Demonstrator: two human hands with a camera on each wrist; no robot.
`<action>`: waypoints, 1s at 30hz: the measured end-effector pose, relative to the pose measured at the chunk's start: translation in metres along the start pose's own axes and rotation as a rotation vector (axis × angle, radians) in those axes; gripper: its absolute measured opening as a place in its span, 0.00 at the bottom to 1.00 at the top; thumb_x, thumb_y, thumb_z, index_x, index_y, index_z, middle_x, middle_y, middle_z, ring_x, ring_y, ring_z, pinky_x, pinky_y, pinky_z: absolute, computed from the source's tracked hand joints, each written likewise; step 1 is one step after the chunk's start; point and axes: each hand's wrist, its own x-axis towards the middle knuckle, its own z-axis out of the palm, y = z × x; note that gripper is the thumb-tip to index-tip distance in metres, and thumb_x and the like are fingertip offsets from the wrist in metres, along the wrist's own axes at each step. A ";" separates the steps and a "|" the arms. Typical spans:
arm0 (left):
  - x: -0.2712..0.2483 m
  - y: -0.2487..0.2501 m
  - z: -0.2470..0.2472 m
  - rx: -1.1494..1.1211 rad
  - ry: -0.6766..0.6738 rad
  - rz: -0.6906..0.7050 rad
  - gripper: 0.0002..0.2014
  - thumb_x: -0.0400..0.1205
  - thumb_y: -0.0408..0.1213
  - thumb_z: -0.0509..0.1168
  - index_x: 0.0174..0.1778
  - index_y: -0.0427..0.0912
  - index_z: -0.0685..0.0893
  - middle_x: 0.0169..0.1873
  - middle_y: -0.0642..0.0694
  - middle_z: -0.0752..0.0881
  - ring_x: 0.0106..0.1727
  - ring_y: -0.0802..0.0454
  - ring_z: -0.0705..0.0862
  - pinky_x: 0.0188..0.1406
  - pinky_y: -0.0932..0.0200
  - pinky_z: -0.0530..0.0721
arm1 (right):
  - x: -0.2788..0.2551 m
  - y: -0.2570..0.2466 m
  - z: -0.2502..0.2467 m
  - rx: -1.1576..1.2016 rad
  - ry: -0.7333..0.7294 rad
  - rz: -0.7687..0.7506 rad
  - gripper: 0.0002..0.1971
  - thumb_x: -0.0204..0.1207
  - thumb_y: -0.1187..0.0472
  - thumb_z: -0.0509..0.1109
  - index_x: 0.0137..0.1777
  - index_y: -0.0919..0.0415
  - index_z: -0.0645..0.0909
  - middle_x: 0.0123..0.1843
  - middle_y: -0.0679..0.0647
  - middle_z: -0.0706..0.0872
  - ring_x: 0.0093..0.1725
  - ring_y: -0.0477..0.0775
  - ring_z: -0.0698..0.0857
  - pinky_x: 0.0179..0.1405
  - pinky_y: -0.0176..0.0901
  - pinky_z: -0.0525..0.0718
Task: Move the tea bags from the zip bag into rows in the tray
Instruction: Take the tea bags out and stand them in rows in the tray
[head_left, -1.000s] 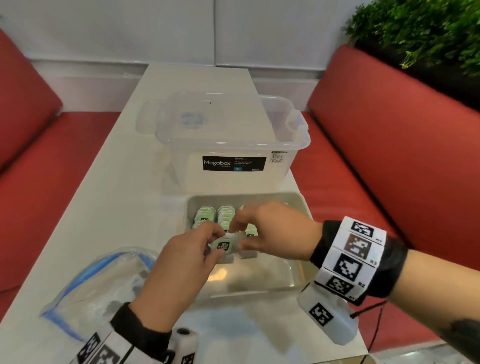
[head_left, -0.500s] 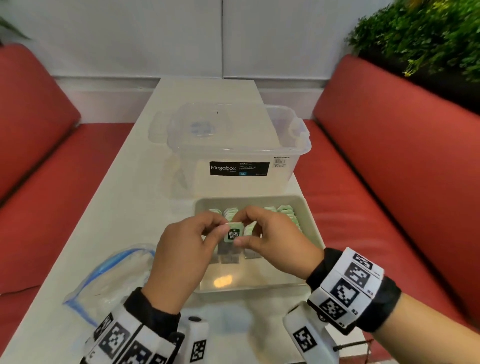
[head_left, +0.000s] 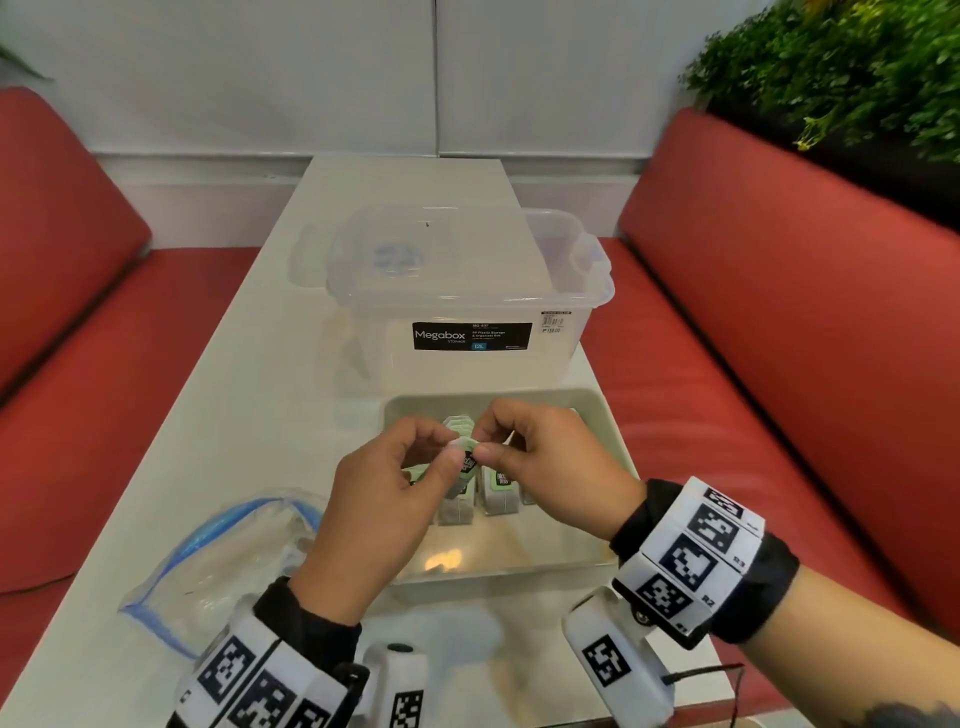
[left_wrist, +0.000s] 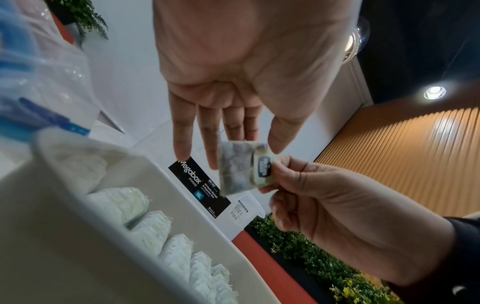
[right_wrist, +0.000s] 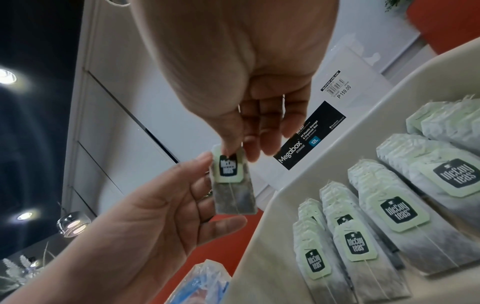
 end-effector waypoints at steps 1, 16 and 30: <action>0.000 0.000 0.000 -0.009 0.001 -0.006 0.07 0.75 0.40 0.72 0.44 0.57 0.83 0.42 0.63 0.88 0.48 0.66 0.86 0.51 0.55 0.85 | 0.001 0.000 -0.001 -0.003 0.003 -0.002 0.11 0.76 0.61 0.72 0.36 0.46 0.76 0.29 0.38 0.78 0.29 0.34 0.77 0.32 0.26 0.72; 0.001 0.000 0.007 0.040 -0.041 0.002 0.05 0.75 0.45 0.71 0.45 0.57 0.86 0.45 0.64 0.88 0.49 0.64 0.86 0.54 0.55 0.84 | 0.005 0.004 -0.011 -0.041 -0.018 -0.011 0.02 0.74 0.62 0.73 0.43 0.55 0.84 0.34 0.39 0.81 0.32 0.36 0.77 0.35 0.31 0.72; 0.005 -0.005 0.019 0.213 -0.084 0.067 0.11 0.77 0.37 0.70 0.37 0.61 0.83 0.37 0.64 0.85 0.45 0.70 0.81 0.41 0.79 0.74 | 0.015 -0.004 -0.035 -0.402 -0.244 -0.059 0.07 0.73 0.56 0.74 0.50 0.52 0.85 0.42 0.46 0.87 0.37 0.42 0.80 0.42 0.38 0.78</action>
